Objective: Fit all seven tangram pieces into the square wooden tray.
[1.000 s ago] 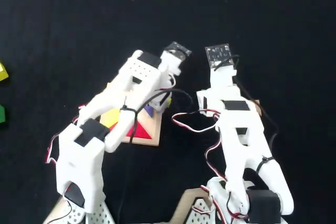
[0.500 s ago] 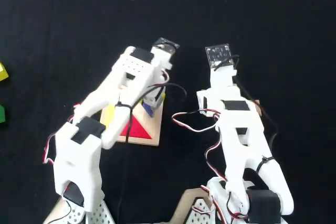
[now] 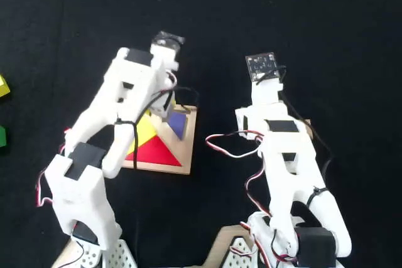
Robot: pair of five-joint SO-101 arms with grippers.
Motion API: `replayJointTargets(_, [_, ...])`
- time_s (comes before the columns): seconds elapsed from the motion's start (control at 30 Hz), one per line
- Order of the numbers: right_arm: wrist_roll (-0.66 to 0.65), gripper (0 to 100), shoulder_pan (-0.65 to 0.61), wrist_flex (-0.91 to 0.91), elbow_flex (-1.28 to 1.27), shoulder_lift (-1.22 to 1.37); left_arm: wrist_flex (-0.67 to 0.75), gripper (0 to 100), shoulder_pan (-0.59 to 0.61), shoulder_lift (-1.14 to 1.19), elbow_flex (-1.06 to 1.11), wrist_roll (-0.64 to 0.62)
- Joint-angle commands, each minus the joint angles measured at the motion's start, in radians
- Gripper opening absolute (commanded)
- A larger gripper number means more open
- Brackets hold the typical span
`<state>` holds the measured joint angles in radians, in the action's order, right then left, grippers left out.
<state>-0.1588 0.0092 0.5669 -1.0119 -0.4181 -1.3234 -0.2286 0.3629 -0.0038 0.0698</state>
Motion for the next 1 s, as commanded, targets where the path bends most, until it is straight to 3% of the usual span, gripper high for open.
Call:
replayJointTargets(0.0, [-0.009,1.1,0.009,-0.021,0.015,-0.045,0.132,15,-0.027,-0.003,0.064,0.008])
replayJointTargets(0.53, [-0.009,1.1,0.009,-0.021,0.015,-0.045,0.181,15,-0.133,0.003,0.048,-0.057])
replayJointTargets(0.83, [-0.009,1.1,0.006,-0.021,0.013,-0.045,-0.140,15,0.088,-0.169,-0.142,-0.061])
replayJointTargets(0.97, [-0.029,1.1,0.003,-0.012,0.015,-0.039,-0.163,15,0.229,-0.325,-0.102,-0.060])
